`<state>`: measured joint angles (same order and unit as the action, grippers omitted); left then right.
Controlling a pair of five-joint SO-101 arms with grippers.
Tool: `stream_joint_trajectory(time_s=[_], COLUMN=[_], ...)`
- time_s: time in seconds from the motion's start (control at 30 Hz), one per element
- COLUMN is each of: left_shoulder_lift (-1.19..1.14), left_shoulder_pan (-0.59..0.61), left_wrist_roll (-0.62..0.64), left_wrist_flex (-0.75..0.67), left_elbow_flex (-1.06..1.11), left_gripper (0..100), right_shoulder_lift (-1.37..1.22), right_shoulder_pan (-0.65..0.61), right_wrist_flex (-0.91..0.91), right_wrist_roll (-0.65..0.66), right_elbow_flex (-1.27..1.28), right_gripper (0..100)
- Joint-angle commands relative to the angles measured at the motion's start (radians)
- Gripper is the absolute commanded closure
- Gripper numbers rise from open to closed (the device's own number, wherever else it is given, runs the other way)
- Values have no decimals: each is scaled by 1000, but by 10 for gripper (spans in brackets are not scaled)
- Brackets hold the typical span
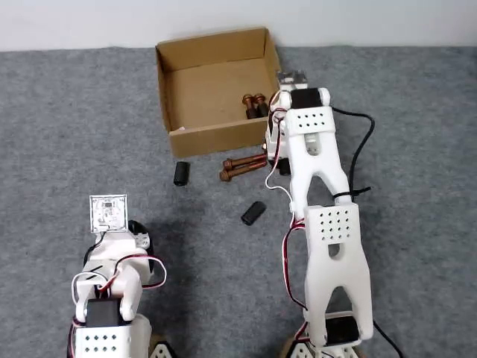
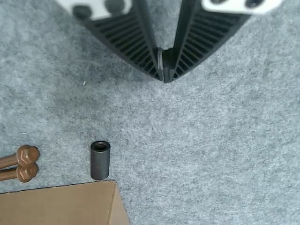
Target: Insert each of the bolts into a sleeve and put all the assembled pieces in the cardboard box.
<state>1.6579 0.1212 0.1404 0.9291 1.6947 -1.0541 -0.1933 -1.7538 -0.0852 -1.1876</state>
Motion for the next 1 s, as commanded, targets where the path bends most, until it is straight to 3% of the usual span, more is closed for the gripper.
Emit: stream_joint_trajectory(time_s=[0.0,0.7,0.97], left_shoulder_lift=[-3,5,5], left_shoulder_pan=[3,-20,-20], left_wrist_roll=[-9,-8,43], left_wrist_flex=[-25,-23,-20], left_elbow_flex=[-5,-5,-45], left_gripper=[992,992,992], right_shoulder_lift=[153,1342,1695], right_shoulder_pan=[-10,-31,27], right_wrist_flex=[-45,-38,111], right_wrist_roll=[-20,-307,-379], right_elbow_flex=[15,1206,1590], right_gripper=[991,991,991])
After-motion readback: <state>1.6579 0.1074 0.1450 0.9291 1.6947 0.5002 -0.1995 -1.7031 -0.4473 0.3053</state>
